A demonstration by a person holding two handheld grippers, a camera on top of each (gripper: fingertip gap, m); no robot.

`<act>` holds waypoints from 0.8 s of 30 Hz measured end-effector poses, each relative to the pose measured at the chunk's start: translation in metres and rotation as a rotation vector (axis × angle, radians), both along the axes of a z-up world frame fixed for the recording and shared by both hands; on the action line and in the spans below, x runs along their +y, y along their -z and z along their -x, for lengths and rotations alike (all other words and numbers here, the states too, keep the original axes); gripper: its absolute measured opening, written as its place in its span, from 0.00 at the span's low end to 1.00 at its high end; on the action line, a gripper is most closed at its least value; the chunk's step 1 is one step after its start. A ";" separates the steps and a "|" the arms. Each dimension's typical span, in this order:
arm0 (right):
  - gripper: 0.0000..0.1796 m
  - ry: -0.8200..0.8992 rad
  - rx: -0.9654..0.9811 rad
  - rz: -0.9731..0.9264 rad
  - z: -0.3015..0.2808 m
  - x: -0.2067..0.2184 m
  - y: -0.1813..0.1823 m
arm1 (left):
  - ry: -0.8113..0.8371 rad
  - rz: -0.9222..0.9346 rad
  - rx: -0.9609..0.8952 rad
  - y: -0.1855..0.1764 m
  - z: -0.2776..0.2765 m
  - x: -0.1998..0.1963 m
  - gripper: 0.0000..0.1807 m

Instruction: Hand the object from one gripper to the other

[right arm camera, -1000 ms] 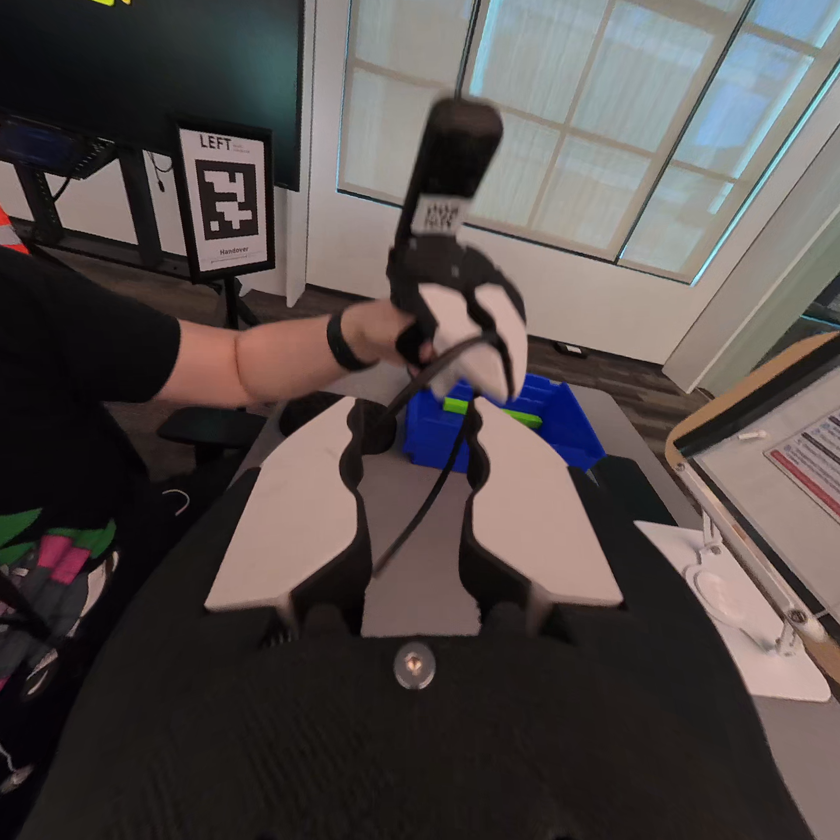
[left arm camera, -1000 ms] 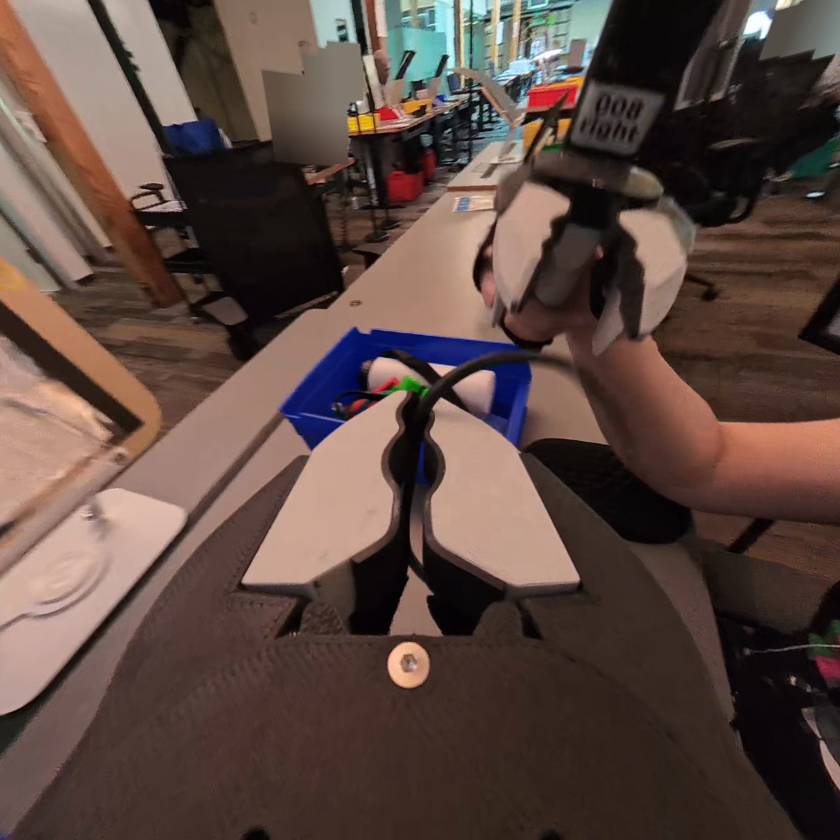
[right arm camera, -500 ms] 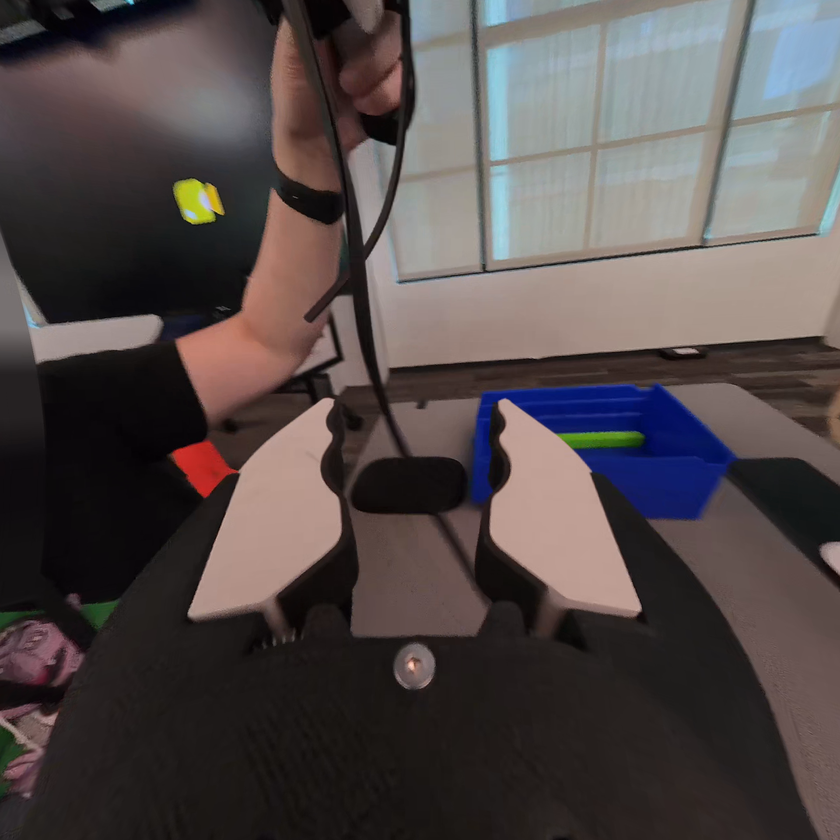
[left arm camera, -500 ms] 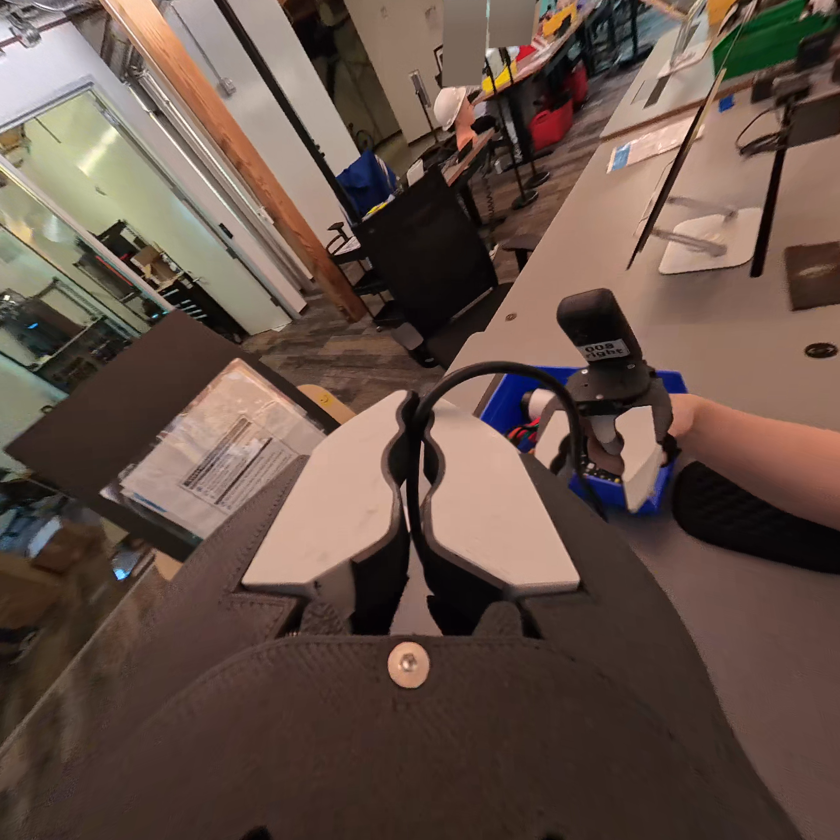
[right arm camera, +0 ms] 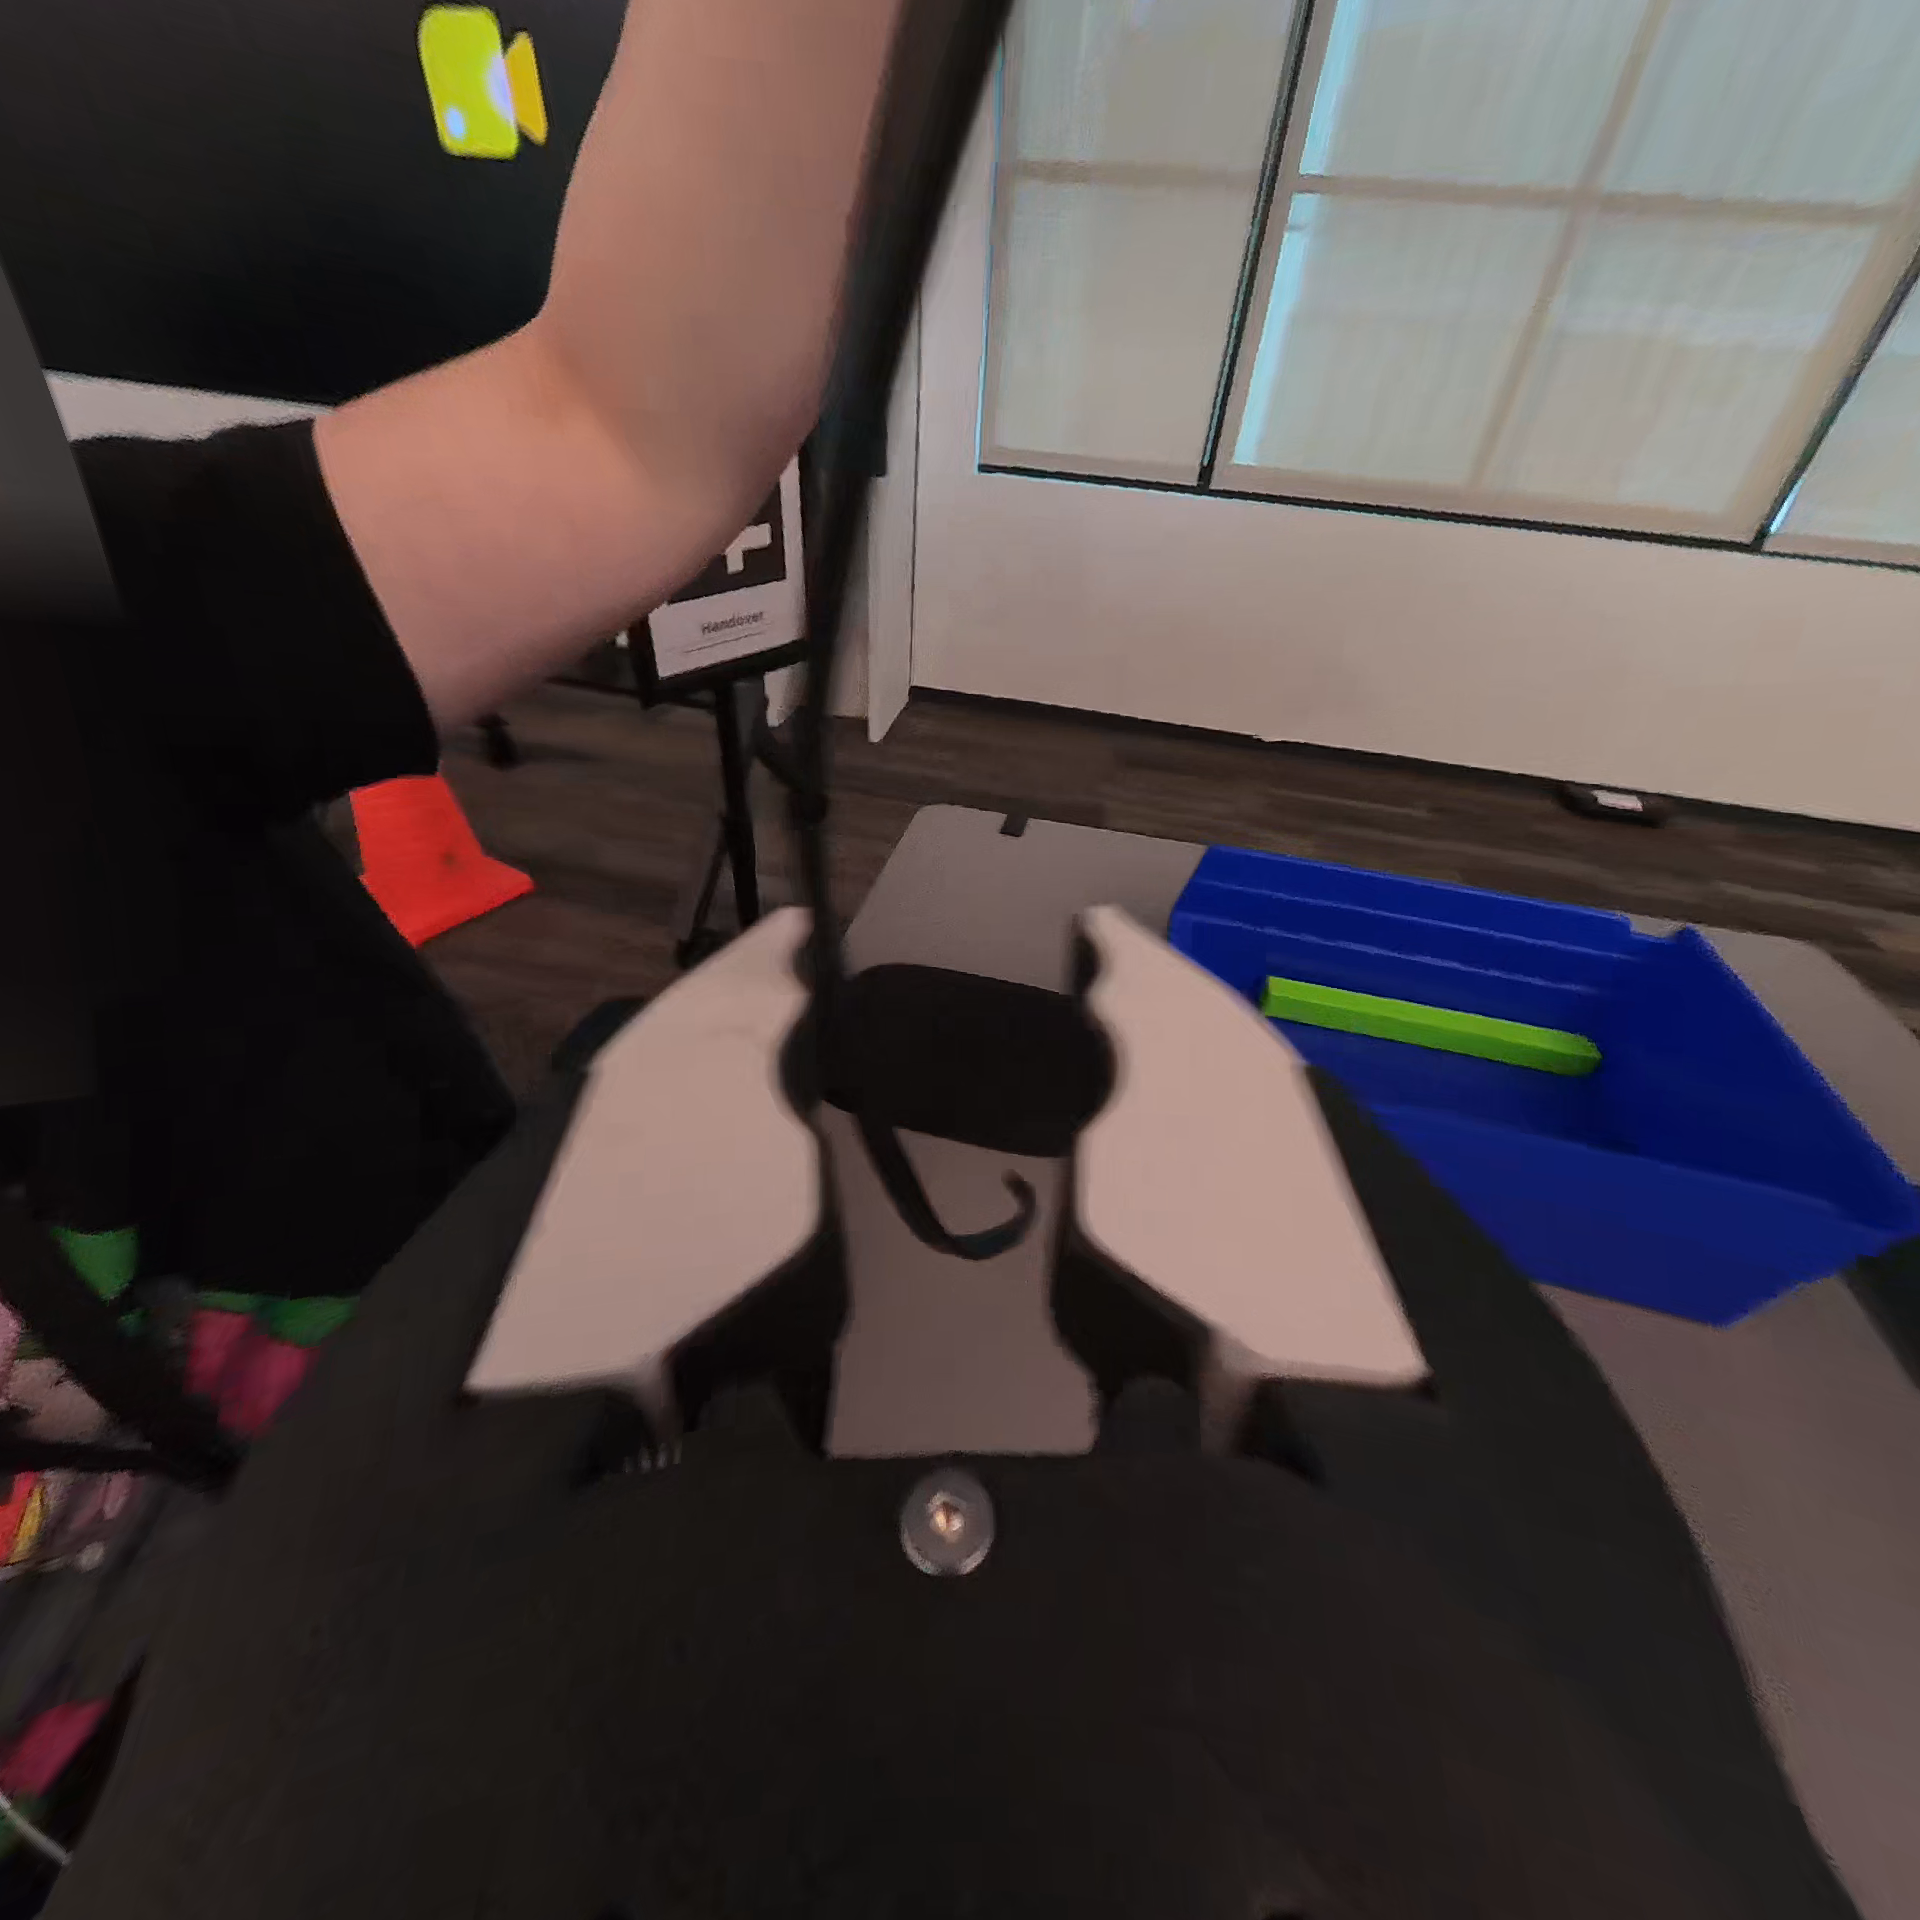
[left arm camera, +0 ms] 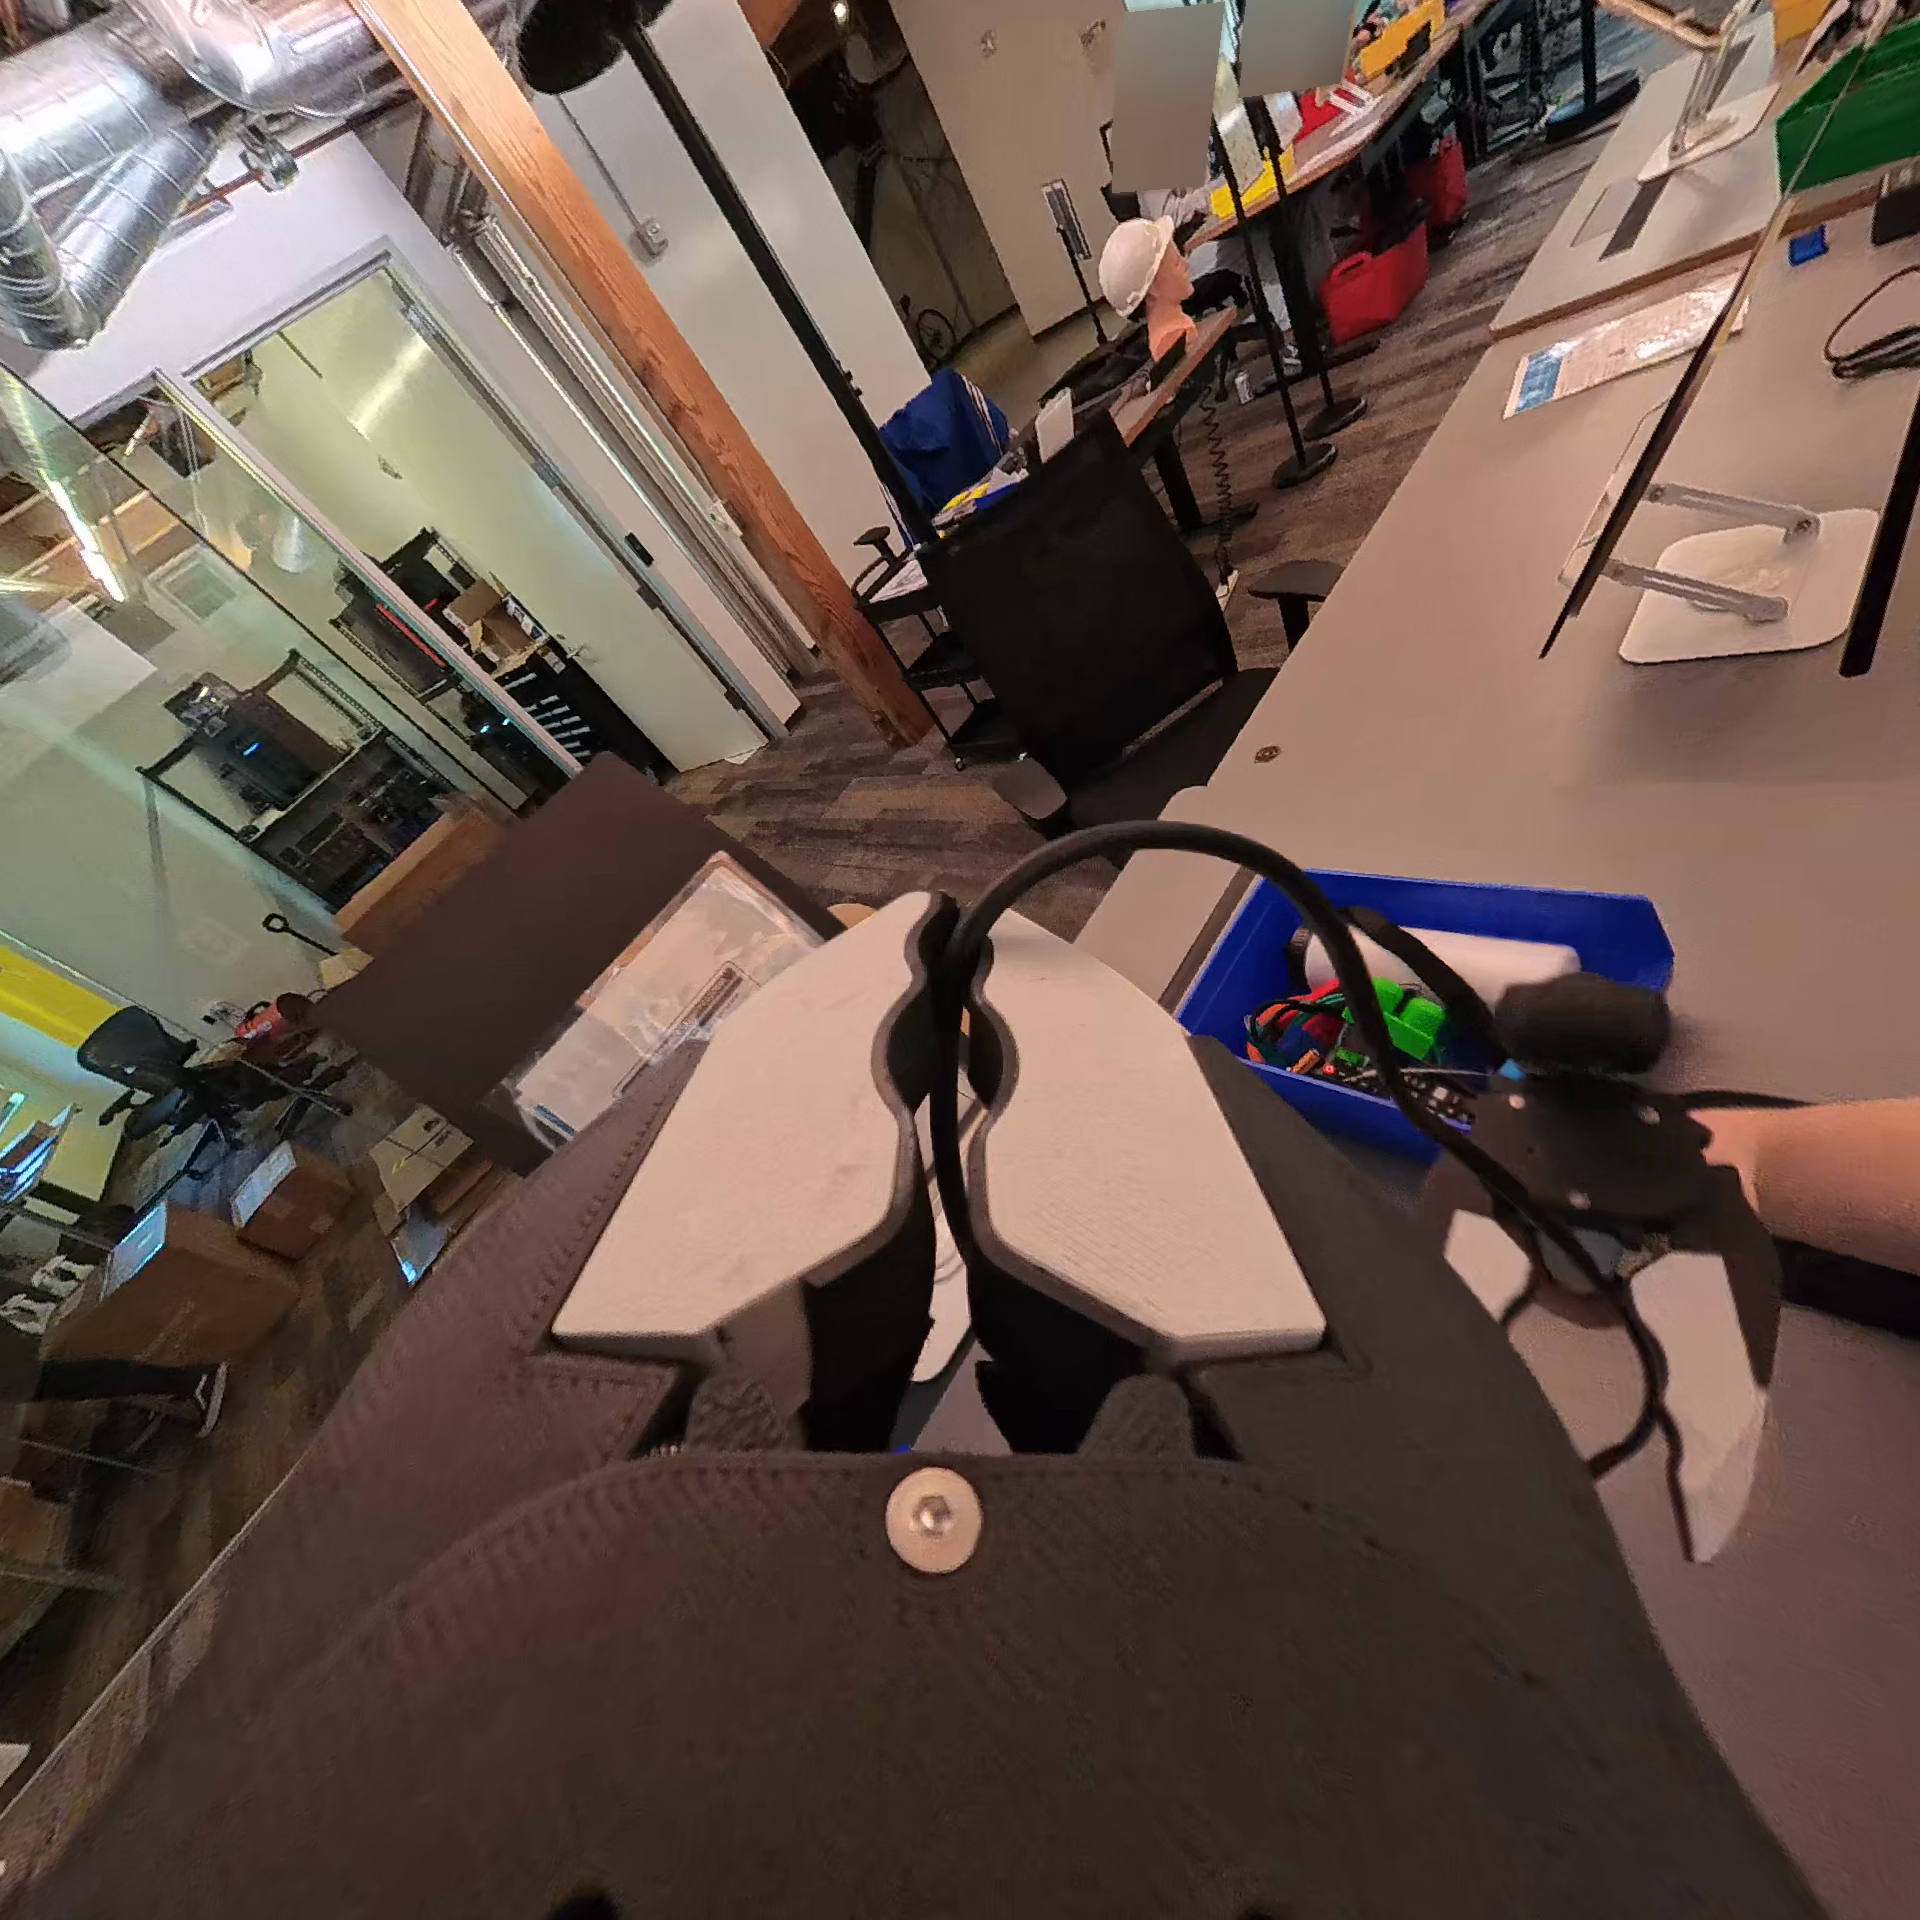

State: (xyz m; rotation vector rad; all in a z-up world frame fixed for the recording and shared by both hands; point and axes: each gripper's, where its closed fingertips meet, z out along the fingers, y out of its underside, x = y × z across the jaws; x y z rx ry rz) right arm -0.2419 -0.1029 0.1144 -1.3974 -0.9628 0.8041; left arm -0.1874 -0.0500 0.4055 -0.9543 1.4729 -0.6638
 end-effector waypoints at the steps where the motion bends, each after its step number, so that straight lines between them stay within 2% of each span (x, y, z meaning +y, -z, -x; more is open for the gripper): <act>1: 0.02 -0.038 -0.032 -0.019 0.007 -0.006 0.003 | 0.004 0.005 -0.009 -0.002 0.006 0.001 0.00; 8: 0.01 0.029 0.022 -0.036 -0.014 -0.005 -0.013 | -0.013 0.028 -0.021 0.007 0.055 0.025 0.00; 10: 0.06 0.020 0.057 -0.011 -0.020 -0.005 -0.016 | -0.014 0.047 -0.020 0.008 0.066 0.032 0.00; 12: 0.01 0.019 0.059 0.011 -0.022 -0.001 -0.016 | -0.015 0.056 -0.014 0.010 0.075 0.036 0.00; 18: 0.00 0.078 -0.082 0.023 -0.019 0.014 0.002 | -0.029 0.042 0.034 0.025 0.090 0.043 0.00; 21: 0.00 0.194 -0.164 -0.016 -0.033 0.025 -0.002 | -0.013 0.085 0.089 0.056 0.097 0.041 0.00; 24: 0.00 0.369 -0.296 -0.067 -0.067 0.040 -0.027 | 0.043 0.167 0.124 0.110 0.102 0.031 0.00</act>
